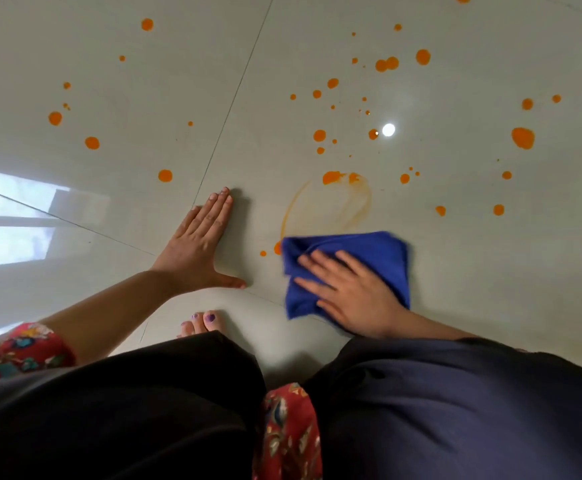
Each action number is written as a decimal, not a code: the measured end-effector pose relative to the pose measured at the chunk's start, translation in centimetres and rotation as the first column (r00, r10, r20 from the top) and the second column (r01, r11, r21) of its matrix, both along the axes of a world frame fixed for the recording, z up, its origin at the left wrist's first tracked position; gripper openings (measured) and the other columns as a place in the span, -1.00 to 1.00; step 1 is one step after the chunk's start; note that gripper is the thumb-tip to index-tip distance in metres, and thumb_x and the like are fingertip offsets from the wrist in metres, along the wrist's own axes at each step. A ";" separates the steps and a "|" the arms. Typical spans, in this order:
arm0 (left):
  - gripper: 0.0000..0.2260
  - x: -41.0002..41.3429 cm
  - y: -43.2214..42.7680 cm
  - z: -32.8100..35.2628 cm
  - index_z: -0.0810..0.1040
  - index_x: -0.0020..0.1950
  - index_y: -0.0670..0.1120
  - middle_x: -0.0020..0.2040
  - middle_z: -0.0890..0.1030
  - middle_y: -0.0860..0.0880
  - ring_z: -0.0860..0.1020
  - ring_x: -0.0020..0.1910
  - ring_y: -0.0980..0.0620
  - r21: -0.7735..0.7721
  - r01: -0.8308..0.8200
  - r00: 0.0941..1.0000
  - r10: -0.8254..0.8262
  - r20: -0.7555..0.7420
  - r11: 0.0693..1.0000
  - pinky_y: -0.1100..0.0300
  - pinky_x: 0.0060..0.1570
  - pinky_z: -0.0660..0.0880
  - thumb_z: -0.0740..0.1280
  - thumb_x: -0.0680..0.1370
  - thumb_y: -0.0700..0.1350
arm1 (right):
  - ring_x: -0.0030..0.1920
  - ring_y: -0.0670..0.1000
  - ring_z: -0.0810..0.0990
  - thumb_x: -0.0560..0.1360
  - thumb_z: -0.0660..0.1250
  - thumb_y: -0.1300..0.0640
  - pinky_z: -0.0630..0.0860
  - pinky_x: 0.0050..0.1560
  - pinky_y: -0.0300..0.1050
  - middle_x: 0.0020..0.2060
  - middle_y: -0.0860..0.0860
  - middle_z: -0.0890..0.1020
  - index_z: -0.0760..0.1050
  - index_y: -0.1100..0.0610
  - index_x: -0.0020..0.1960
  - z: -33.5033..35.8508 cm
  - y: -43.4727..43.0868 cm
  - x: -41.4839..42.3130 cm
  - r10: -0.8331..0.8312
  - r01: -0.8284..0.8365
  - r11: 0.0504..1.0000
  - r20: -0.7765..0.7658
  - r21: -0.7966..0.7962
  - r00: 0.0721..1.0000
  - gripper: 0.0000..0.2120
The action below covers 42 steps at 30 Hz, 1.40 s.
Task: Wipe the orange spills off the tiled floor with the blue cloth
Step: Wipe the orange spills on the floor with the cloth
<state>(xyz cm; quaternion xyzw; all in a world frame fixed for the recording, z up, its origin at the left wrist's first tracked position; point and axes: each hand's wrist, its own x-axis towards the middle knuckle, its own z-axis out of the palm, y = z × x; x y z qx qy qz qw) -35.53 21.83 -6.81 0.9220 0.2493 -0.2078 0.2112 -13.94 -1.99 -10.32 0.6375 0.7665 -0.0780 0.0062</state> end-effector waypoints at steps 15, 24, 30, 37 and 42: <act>0.22 -0.2 1.1 -0.1 -0.36 0.54 -0.02 0.57 -0.28 0.04 -0.24 0.54 0.12 -0.062 -0.058 0.996 0.061 0.058 0.996 0.14 0.52 -0.10 0.24 0.19 0.55 | 0.54 0.09 0.13 0.62 0.04 -0.07 0.03 0.51 0.10 0.54 0.02 0.19 0.20 0.00 0.53 -0.3 5.1 -2.0 0.175 -0.176 0.984 -0.061 -0.006 0.983 -0.51; 0.11 0.3 0.6 0.1 -0.31 0.55 0.01 0.57 -0.22 0.08 -0.21 0.54 0.14 -0.067 -0.118 0.985 0.125 0.118 0.991 0.12 0.52 -0.08 0.22 0.29 0.50 | 0.54 0.11 0.15 0.61 0.06 -0.05 0.07 0.51 0.11 0.51 0.08 0.28 0.19 0.02 0.54 -0.1 8.6 2.9 -0.394 0.396 0.917 -0.038 0.043 0.918 -0.49; 0.10 1.7 1.5 -0.1 -0.25 0.57 -0.01 0.58 -0.17 0.06 -0.18 0.55 0.12 -0.058 -0.128 0.981 0.135 0.140 0.990 0.13 0.52 -0.05 0.30 0.31 0.45 | 0.55 0.07 0.09 0.62 0.05 -0.07 0.04 0.52 0.09 0.55 0.01 0.16 0.13 -0.03 0.55 -0.4 9.6 0.6 0.001 -0.001 1.000 -0.051 -0.002 0.999 -0.48; 0.06 3.0 2.0 -0.3 -0.28 0.55 -0.01 0.58 -0.17 0.04 -0.18 0.55 0.09 -0.026 -0.127 0.982 0.130 0.139 0.992 0.13 0.51 -0.09 0.28 0.34 0.40 | 0.53 0.10 0.17 0.61 0.03 -0.05 0.07 0.50 0.08 0.51 0.05 0.26 0.19 0.01 0.53 -0.3 9.0 5.4 -0.548 0.550 0.833 -0.042 0.053 0.835 -0.50; 0.04 2.5 1.7 -0.6 -0.25 0.56 -0.02 0.57 -0.17 0.07 -0.16 0.55 0.10 -0.017 -0.211 0.968 0.211 0.136 0.977 0.19 0.49 -0.11 0.24 0.34 0.41 | 0.55 0.09 0.11 0.62 0.03 -0.06 0.04 0.52 0.08 0.55 0.03 0.17 0.14 -0.02 0.55 -0.3 8.4 -0.2 -0.118 0.118 0.993 -0.056 0.005 0.991 -0.49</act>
